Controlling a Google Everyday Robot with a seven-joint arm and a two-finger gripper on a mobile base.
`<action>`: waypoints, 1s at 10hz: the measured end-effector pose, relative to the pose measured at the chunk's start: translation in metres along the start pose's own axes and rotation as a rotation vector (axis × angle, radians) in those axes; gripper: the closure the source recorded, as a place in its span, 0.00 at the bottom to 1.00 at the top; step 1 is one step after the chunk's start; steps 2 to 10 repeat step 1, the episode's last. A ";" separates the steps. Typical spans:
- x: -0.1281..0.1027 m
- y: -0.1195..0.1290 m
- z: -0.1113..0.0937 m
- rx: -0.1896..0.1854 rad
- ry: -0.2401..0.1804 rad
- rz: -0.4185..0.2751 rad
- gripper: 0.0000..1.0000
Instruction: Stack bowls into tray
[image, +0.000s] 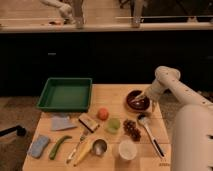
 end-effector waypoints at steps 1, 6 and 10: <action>0.000 0.001 0.001 -0.001 -0.007 -0.001 0.20; 0.000 0.001 0.001 -0.001 -0.007 -0.001 0.20; 0.000 0.001 0.001 -0.001 -0.007 -0.001 0.20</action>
